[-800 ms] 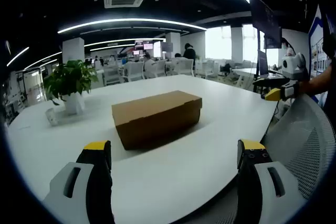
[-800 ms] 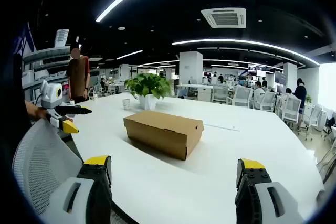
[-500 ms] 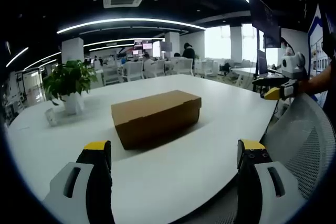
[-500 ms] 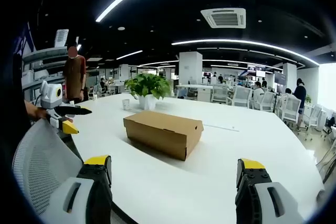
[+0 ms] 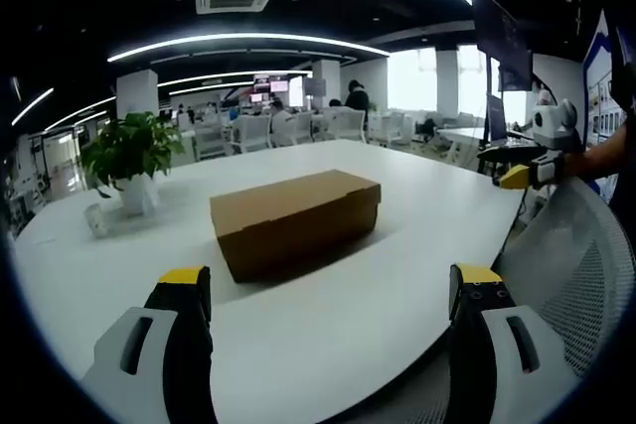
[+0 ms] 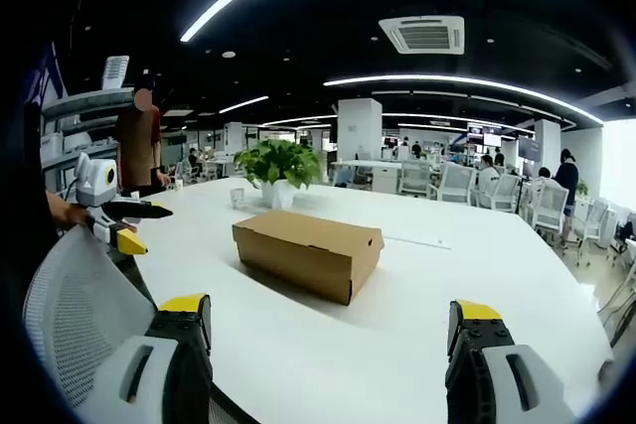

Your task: Operate the shoe box by opening the lid, removing the specified soft item, and placing it in the target area until the item is outside and the box remains undamaged.

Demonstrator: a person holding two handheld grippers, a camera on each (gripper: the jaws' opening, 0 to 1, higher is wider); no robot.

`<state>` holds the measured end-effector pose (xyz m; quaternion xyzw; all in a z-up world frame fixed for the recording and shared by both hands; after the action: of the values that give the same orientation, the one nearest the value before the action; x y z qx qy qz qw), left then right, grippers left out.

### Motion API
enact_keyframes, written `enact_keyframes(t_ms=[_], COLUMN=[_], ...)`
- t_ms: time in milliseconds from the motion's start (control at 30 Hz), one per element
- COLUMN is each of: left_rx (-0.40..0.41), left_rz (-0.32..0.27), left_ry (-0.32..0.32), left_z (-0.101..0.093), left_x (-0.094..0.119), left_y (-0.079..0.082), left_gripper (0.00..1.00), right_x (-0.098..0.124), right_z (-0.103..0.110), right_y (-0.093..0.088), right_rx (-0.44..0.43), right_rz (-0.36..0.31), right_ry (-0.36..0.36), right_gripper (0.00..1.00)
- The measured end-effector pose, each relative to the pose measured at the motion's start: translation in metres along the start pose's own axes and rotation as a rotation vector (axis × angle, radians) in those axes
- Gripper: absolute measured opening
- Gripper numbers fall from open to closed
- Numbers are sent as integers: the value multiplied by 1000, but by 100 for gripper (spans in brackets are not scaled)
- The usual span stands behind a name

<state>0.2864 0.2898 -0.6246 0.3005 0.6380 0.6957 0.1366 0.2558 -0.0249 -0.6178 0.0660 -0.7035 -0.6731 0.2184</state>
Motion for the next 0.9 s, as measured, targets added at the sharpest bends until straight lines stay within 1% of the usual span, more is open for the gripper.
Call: enact_keyframes(t_ms=[200,400,567,900], left_rx=[18,16,38,36], left_rz=[-3,1,-4,-3], left_ry=[1,-4,1,6], left_z=[0,-1,0,0], left_x=[0,0,0,1], left_y=[1,2,4,6], left_gripper=[99,99,99,99], right_x=[0,0,0,1], right_z=[-1,-2,-4,-4], right_y=[0,0,1,0], right_rx=[-7,-7,-14,-6], right_rz=[1,3,1,16], right_ry=[-4,-7,-19,-14], right_gripper=[100,100,100,100])
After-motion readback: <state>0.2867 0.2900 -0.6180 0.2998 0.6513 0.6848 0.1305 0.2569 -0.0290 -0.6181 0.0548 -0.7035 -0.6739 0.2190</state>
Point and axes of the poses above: the point that each gripper's makers call its tool centre point, and the gripper's own axes: x roughly backward along the fingers, z roughly to its left, y roughly out of its top, the point moved 3 cm from there along x, roughly backward along the fingers, and after that the axes turned 3 degrees about -z, right-handed, at the moved point
